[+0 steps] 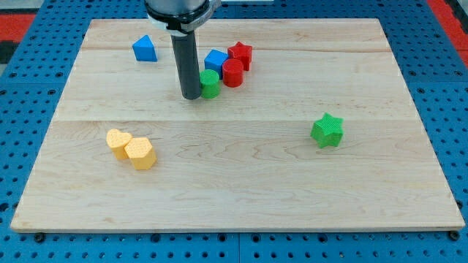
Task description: Push the green star to the center
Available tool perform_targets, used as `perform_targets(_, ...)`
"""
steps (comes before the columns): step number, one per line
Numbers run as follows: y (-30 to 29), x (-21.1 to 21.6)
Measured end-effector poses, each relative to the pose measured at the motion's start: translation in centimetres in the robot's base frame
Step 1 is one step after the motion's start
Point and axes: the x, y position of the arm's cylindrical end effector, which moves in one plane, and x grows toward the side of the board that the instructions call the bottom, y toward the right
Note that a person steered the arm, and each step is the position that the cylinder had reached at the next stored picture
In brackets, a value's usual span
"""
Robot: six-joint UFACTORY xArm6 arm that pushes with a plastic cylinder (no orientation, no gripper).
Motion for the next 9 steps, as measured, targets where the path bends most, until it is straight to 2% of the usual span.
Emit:
perform_targets(2, 0.3, -1.7)
perform_targets(3, 0.5, -0.7)
perform_targets(4, 3.5, 4.1)
perform_targets(5, 10.0, 3.3)
perform_targets(6, 14.8, -0.8)
perform_targets(7, 23.0, -2.3)
perform_targets(8, 30.2, 0.9)
perform_targets(9, 31.6, 7.2)
